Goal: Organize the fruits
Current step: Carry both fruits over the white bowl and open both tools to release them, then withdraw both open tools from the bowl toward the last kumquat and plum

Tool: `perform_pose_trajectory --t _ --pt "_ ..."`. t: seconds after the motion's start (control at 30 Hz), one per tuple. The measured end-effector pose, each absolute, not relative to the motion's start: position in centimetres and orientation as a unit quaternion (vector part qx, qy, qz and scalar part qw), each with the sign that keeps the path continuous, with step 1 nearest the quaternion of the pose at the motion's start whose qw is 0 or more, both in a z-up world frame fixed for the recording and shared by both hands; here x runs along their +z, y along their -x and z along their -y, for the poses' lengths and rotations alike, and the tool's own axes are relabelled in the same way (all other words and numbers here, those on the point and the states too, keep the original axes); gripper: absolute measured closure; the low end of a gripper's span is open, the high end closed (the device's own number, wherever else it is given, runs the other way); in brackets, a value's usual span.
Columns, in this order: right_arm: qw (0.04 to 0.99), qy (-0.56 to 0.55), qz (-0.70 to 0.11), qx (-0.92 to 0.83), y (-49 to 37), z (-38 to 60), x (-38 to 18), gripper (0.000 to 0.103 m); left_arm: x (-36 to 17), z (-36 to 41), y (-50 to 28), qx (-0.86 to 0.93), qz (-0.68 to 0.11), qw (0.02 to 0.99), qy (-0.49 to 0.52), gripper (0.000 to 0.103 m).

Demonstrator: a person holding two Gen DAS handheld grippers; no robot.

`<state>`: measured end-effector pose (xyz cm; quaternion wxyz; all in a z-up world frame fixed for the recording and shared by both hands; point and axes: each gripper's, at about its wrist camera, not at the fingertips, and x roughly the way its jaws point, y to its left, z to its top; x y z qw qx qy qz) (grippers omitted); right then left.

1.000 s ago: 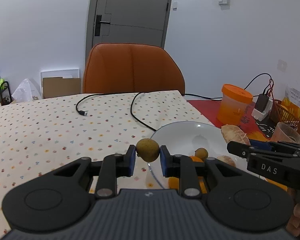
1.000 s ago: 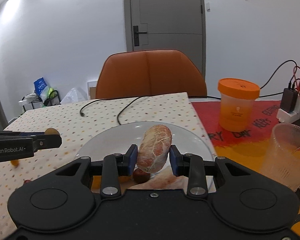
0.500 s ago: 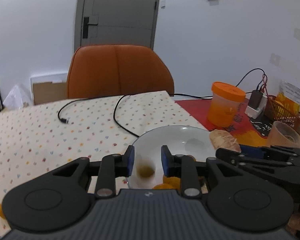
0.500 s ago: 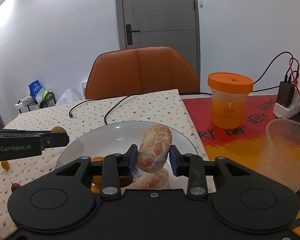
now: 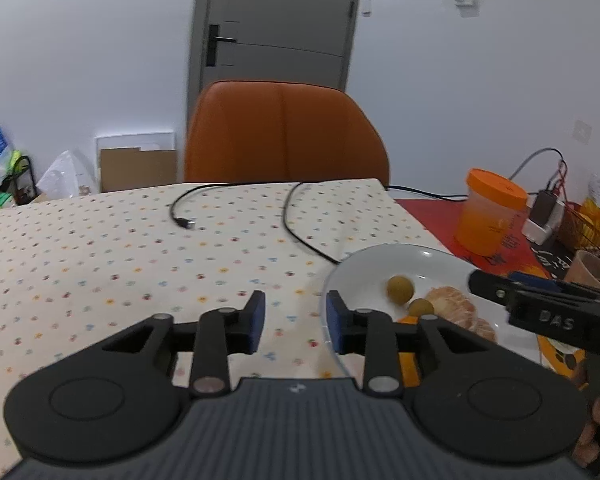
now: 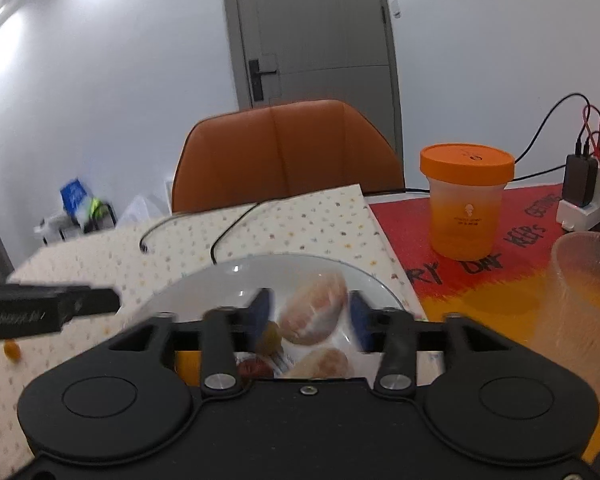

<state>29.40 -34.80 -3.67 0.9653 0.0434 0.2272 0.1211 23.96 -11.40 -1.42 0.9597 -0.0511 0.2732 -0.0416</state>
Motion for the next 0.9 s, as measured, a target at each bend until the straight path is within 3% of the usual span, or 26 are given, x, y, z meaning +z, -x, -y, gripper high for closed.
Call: perform_pose_trajectory --t 0.47,0.9 --pt "0.96 -0.049 -0.239 0.14 -27.7 34.0 -2.7 0.042 -1.3 8.0 -21.5 -0.01 -0.27 0.961 0.06 0.042" --pt "0.955 -0.04 -0.246 0.164 -25.2 31.2 -2.1 0.023 -1.7 4.0 -18.8 0.026 -0.277 0.958 0.067 0.025"
